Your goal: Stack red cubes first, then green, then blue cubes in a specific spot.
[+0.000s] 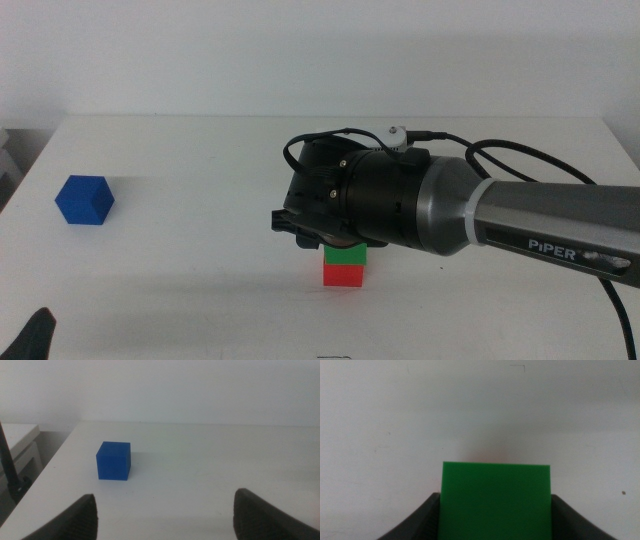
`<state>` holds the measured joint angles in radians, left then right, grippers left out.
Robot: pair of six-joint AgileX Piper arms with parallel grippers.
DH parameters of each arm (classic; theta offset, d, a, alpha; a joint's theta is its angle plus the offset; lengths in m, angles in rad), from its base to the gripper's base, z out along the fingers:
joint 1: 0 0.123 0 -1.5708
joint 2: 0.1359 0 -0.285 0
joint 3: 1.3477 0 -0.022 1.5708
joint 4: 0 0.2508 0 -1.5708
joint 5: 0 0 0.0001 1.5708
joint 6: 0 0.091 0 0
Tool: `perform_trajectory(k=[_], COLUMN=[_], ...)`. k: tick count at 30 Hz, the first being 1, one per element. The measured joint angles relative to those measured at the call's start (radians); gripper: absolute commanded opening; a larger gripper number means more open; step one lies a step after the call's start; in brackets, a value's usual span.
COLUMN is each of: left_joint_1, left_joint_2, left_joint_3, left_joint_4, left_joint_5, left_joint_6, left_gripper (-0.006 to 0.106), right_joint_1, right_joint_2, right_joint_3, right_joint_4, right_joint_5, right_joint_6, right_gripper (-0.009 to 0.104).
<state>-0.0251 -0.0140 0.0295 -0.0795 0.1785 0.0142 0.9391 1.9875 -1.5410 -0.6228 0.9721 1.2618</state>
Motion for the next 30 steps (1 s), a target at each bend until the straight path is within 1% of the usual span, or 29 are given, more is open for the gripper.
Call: perform_trajectory(k=[3, 4, 9, 13, 14, 15, 16, 18, 24, 28, 30], left_joint_1=[0.0, 0.0, 0.0, 0.0, 0.0, 0.0, 0.0, 0.0, 0.0, 0.0, 0.0], left_joint_2=[0.0, 0.0, 0.0, 0.0, 0.0, 0.0, 0.0, 0.0, 0.0, 0.0, 0.0], left_joint_3=[0.0, 0.0, 0.0, 0.0, 0.0, 0.0, 0.0, 0.0, 0.0, 0.0, 0.0], left_joint_4=[0.0, 0.0, 0.0, 0.0, 0.0, 0.0, 0.0, 0.0, 0.0, 0.0, 0.0], left_joint_5=[0.0, 0.0, 0.0, 0.0, 0.0, 0.0, 0.0, 0.0, 0.0, 0.0, 0.0], left_joint_6=[0.0, 0.0, 0.0, 0.0, 0.0, 0.0, 0.0, 0.0, 0.0, 0.0, 0.0], left_gripper=[0.092, 0.092, 0.092, 0.092, 0.092, 0.092, 0.092, 0.092, 0.092, 0.092, 0.092], right_joint_1=[0.0, 0.0, 0.0, 0.0, 0.0, 0.0, 0.0, 0.0, 0.0, 0.0, 0.007], right_joint_2=[0.0, 0.0, 0.0, 0.0, 0.0, 0.0, 0.0, 0.0, 0.0, -0.027, -0.081], right_joint_3=[0.0, 0.0, 0.0, 0.0, 0.0, 0.0, 0.0, 0.0, 0.0, 0.001, 0.002], right_joint_4=[0.003, 0.003, 0.006, 0.006, 0.006, 0.006, 0.006, 0.006, 0.006, 0.007, 0.009], right_joint_5=[0.0, -0.001, -0.003, -0.016, -0.018, -0.02, -0.02, -0.02, -0.02, -0.007, 0.024], right_joint_6=[-0.002, -0.004, -0.027, -0.036, -0.037, -0.037, -0.037, -0.037, -0.037, -0.046, -0.055], right_gripper=[0.001, 0.007, 0.019, 0.033, 0.04, 0.044, 0.053, 0.058, 0.065, 0.066, 0.066])
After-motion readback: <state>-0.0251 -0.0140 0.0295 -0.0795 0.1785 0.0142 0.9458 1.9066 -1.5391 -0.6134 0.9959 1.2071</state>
